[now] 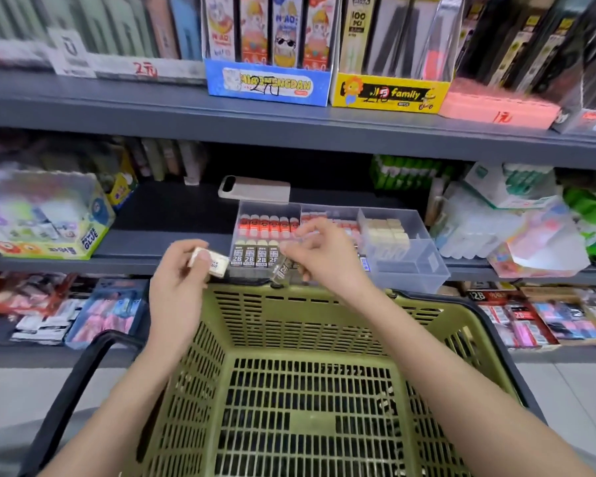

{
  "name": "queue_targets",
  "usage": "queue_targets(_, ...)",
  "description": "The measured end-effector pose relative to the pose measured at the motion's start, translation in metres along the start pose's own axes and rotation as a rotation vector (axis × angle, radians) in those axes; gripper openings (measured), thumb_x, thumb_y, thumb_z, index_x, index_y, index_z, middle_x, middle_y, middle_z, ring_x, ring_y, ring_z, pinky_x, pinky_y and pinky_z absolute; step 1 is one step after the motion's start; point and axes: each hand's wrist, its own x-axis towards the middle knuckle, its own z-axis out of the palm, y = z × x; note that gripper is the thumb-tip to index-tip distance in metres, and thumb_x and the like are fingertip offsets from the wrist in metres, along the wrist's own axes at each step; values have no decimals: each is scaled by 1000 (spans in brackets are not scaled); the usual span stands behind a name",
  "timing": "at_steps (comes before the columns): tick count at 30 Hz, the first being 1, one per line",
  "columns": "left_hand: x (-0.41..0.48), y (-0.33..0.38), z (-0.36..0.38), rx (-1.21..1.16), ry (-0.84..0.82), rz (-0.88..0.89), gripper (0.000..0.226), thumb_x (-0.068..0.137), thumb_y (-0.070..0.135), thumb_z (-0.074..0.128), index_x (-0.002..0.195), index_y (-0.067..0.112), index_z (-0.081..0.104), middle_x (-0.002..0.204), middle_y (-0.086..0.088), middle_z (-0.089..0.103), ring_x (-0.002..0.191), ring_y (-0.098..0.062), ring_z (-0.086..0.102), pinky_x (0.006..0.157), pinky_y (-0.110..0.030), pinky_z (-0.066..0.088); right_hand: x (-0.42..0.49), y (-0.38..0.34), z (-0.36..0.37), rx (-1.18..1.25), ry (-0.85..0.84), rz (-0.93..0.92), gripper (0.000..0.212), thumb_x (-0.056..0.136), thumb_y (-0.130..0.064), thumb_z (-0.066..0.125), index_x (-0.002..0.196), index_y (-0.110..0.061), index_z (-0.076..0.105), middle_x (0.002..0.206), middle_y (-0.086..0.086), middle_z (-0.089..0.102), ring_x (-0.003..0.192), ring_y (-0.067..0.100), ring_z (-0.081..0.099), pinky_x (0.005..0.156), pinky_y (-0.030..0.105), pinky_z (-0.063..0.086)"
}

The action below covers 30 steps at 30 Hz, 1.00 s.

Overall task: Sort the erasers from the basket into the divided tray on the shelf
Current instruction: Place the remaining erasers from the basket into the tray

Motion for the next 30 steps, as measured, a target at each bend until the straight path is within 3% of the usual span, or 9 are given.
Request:
queue_targets(2,10,-3,-3,-14,58,-23,23,96,13,50,90,33,59,87,-3,62,71,-11,52,63,-20,43,25,-8,18,-94,13,-9,24,78,-30,74,79,-19,51,72,6,61,56,15,55,59,36,50)
queue_targets(4,16,-8,-4,-4,78,-44,20,97,15,50,90,31,59,86,-2,61,67,-7,50,64,-22,41,43,-12,35,-160,7,0,24,75,-30,75,72,-19,54,72,2,62,68,18,59,72,37,51)
queue_targets(8,23,-14,-2,4,77,-71,15,97,16,50,92,26,60,79,4,58,64,-6,47,70,-33,38,56,-15,59,-284,6,-11,12,78,-25,69,70,-19,65,79,0,70,80,19,65,73,28,49)
queue_targets(12,29,-16,0,20,53,-37,19,97,20,49,91,35,59,79,8,59,64,-3,49,66,-30,40,58,-17,63,-254,-1,7,13,83,-21,63,71,-18,67,74,4,68,81,27,68,74,39,55)
queue_targets(17,32,-16,7,5,73,-26,17,97,21,50,92,35,59,79,7,61,63,-2,51,68,-31,41,56,-14,68,-250,-21,-2,21,83,-12,54,75,-17,72,77,8,71,81,27,66,82,40,54)
queue_targets(21,31,-10,14,3,78,-33,16,95,18,52,92,32,59,77,6,61,60,0,52,67,-30,43,54,-13,72,-326,-3,-45,18,86,-20,55,81,-20,73,76,2,72,83,22,66,76,31,52)
queue_targets(24,33,-3,13,-6,72,-24,14,95,17,53,94,30,58,75,6,61,61,1,53,69,-30,43,50,-14,67,-290,22,-89,17,90,-21,55,89,-16,71,79,3,71,80,20,64,76,34,52)
queue_targets(28,33,13,22,-25,-21,37,9,94,20,56,93,28,56,73,9,66,64,0,55,68,-29,43,34,-20,40,157,-115,-53,31,97,-29,48,88,-5,66,62,2,59,54,9,52,50,23,45)
queue_targets(30,31,23,35,-81,-65,51,2,91,24,59,91,26,57,77,7,68,70,-4,59,69,-28,45,24,-20,23,291,-191,-62,19,94,-24,54,89,-9,64,64,4,59,55,11,53,45,20,44)
